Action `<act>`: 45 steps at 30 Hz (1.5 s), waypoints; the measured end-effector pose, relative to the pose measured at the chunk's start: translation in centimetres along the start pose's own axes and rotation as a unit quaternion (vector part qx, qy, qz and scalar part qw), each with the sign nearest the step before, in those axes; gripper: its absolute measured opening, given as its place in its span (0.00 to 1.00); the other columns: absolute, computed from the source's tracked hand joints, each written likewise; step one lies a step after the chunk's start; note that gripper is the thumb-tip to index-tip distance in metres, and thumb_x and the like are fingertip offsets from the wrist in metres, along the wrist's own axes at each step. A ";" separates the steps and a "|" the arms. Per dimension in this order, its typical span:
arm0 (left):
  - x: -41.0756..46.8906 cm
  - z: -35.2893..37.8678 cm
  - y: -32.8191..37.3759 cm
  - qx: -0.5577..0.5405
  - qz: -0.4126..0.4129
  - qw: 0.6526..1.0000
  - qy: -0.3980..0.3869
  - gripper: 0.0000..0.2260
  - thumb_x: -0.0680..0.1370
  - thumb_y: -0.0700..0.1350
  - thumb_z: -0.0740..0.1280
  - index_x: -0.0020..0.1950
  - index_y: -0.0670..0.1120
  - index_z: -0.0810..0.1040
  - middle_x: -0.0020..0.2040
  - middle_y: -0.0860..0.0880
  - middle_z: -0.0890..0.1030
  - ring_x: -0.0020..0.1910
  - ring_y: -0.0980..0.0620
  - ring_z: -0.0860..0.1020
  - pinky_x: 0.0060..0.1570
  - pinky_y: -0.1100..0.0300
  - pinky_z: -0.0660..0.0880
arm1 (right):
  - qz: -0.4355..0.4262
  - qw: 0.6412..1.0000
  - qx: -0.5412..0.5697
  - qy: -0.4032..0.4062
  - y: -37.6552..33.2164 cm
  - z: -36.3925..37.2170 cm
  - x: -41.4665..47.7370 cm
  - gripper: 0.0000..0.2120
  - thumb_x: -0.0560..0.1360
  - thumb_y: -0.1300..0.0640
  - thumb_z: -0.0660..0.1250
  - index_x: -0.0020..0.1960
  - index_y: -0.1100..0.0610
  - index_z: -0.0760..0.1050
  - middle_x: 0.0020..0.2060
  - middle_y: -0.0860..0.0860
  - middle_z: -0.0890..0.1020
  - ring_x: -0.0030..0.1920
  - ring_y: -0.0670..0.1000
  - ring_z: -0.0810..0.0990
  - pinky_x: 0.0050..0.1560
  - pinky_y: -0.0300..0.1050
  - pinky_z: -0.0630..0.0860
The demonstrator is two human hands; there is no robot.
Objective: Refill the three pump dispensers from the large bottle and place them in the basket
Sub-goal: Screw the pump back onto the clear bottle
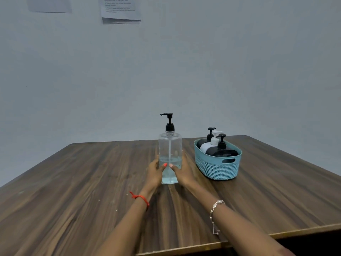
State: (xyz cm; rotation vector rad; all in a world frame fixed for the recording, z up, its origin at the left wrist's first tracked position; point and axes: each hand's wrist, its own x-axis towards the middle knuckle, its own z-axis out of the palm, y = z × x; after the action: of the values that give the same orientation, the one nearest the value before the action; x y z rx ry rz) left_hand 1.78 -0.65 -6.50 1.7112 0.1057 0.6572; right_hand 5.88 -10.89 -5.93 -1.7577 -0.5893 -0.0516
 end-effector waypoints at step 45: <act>33.2 21.8 -1.4 -0.008 0.001 0.986 -0.166 0.12 0.82 0.38 0.54 0.48 0.45 0.76 0.40 0.53 0.75 0.39 0.55 0.74 0.40 0.57 0.72 | -0.035 0.997 -0.033 0.067 10.1 -21.4 32.0 0.35 0.75 0.62 0.66 0.75 0.49 0.52 0.66 0.55 0.72 0.62 0.52 0.73 0.62 0.54 0.73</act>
State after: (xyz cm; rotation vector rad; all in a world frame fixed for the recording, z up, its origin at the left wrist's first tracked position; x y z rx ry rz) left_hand 40.29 -5.64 2.15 1.7814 -0.1363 0.3651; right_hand 43.67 -20.67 1.81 -1.7816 -0.5573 -0.2386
